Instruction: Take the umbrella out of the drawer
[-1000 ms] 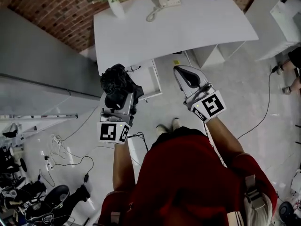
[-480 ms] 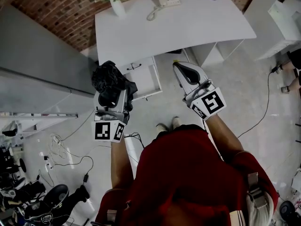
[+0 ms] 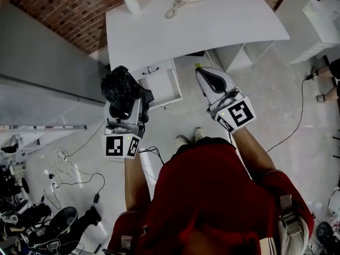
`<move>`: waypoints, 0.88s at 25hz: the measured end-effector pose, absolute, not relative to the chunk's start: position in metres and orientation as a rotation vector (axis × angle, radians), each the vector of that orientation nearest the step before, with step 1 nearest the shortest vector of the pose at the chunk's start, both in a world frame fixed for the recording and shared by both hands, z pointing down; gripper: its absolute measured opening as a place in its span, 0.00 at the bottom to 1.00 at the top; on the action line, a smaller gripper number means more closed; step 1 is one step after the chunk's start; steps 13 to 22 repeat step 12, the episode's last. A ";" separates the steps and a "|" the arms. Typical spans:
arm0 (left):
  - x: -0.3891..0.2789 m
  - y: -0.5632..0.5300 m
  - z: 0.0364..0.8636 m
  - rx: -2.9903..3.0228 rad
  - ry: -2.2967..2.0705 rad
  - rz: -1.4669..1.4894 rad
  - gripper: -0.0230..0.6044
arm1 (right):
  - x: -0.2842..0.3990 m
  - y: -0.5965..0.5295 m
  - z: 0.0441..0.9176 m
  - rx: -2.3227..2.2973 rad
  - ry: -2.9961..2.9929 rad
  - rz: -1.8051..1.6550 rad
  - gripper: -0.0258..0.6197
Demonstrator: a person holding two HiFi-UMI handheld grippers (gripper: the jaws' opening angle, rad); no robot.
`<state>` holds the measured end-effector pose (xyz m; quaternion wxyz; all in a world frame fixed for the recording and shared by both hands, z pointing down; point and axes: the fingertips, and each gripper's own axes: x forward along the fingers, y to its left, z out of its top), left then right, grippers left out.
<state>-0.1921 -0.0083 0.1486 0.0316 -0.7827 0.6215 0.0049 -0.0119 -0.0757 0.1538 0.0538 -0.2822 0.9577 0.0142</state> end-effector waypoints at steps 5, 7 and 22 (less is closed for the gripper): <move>-0.189 -0.011 0.153 -2.421 1.915 0.018 0.43 | -0.007 -0.078 0.157 -0.869 2.909 0.044 0.06; -0.188 -0.011 0.154 -2.420 1.917 0.021 0.43 | -0.006 -0.079 0.157 -0.874 2.906 0.044 0.06; -0.189 -0.013 0.154 -2.411 1.924 0.033 0.43 | -0.005 -0.082 0.157 -0.875 2.900 0.047 0.06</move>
